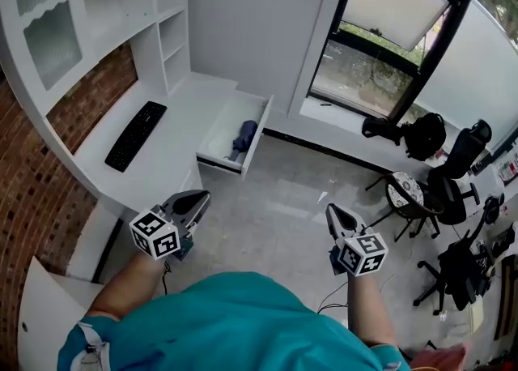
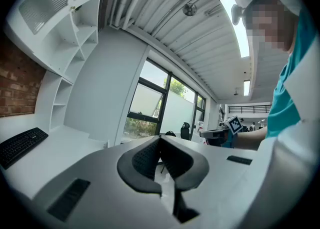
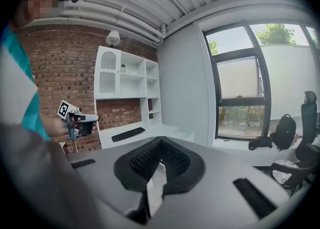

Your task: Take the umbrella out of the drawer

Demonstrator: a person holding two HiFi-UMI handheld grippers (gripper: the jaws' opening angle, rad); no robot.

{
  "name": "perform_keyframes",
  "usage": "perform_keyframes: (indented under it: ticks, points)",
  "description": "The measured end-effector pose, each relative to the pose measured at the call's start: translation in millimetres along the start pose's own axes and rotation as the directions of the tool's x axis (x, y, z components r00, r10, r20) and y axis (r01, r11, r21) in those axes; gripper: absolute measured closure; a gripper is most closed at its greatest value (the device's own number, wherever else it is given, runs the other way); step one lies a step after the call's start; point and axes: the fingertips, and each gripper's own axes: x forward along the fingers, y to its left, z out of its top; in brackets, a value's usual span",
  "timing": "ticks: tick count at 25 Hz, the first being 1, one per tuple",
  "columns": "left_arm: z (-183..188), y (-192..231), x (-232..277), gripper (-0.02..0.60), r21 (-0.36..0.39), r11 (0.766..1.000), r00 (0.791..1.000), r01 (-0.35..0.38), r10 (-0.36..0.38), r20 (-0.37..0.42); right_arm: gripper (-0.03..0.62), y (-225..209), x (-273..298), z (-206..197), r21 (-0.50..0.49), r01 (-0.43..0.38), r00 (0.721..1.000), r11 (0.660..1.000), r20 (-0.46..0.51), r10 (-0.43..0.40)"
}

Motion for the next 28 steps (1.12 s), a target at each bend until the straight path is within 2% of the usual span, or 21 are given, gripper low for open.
perform_keyframes:
  ticks: [11, 19, 23, 28]
  points:
    - [-7.2, -33.4, 29.9, 0.574, -0.009, 1.0, 1.0, 0.0, 0.0, 0.021, 0.572, -26.2, -27.4, -9.6, -0.001, -0.023, 1.0, 1.0, -0.004, 0.023]
    - [-23.4, -61.1, 60.4, 0.574, -0.028, 0.999, 0.999, 0.038, -0.037, 0.018, 0.572, -49.8, -48.8, -22.1, -0.02, -0.012, 1.0, 1.0, -0.02, 0.011]
    - [-24.7, -56.0, 74.3, 0.574, -0.025, 0.998, 0.999, 0.049, -0.049, 0.004, 0.572, -61.3, -44.6, -26.2, -0.014, -0.004, 1.0, 1.0, -0.027, 0.003]
    - [-25.1, -26.5, 101.0, 0.574, -0.043, 0.996, 0.997, 0.072, -0.073, -0.004, 0.572, -77.2, -17.0, -26.9, -0.008, 0.016, 0.999, 1.0, -0.041, -0.017]
